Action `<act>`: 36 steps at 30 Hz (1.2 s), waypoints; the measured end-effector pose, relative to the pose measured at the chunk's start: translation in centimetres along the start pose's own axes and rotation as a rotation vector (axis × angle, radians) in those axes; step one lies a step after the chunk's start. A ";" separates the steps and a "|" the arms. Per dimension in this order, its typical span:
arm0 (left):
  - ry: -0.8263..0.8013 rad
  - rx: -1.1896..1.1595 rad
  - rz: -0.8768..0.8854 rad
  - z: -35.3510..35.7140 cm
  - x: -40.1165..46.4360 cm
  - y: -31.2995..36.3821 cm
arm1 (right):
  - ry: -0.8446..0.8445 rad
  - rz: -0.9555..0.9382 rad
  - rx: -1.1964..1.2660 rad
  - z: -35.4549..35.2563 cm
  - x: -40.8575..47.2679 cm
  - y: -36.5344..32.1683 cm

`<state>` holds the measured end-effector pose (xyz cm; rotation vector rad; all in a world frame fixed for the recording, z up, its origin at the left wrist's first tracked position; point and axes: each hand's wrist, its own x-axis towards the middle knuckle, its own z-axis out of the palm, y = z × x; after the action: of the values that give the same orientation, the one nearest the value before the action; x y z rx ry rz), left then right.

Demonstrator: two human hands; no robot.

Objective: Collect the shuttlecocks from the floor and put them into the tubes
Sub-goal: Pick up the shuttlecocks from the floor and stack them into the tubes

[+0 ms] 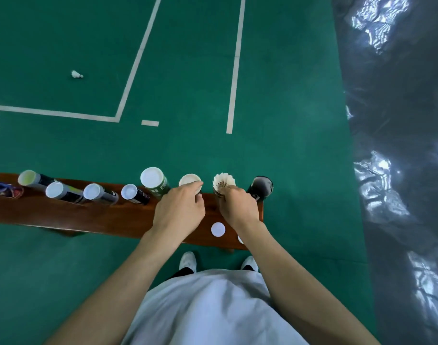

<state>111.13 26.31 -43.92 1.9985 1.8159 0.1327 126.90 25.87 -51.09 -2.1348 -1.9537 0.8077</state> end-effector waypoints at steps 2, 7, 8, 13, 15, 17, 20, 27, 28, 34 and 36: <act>0.009 -0.021 -0.015 -0.3 -0.4 -0.4 | -0.080 0.057 -0.041 1.4 0.5 0.0; 0.048 -0.061 -0.047 -0.6 -1.1 -0.8 | -0.090 0.101 -0.111 2.9 2.2 -0.3; 0.058 -0.064 -0.051 -0.7 -1.2 -1.0 | -0.094 0.108 -0.127 2.9 2.6 -0.3; 0.060 -0.060 -0.063 -1.4 -1.8 -1.9 | -0.146 0.137 -0.188 3.1 3.5 0.7; 0.071 -0.060 -0.066 -1.5 -2.0 -2.3 | -0.170 0.126 -0.244 3.3 3.7 0.5; 0.064 -0.062 -0.063 -1.6 -2.1 -2.4 | -0.188 0.127 -0.266 3.4 3.9 0.1; 0.060 -0.063 -0.044 -2.0 -1.9 -2.4 | -0.220 0.140 -0.273 3.1 4.0 -0.6; 0.072 -0.006 0.018 -3.6 -1.7 -3.2 | -0.219 0.061 -0.274 -0.4 2.9 -1.2; 0.079 0.003 0.025 -4.1 -1.6 -3.4 | -0.174 0.028 -0.289 -1.2 2.4 -1.5; 0.105 0.038 -0.047 -7.3 -1.3 -4.2 | 0.044 -0.044 -0.154 -6.2 -0.2 -5.0; 0.144 0.036 -0.092 -9.0 -1.5 -4.8 | 0.151 -0.126 -0.042 -7.8 -0.3 -7.0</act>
<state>103.26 27.30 -37.29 1.9708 2.0091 0.2224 124.36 28.56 -41.28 -2.0060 -2.0192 0.5707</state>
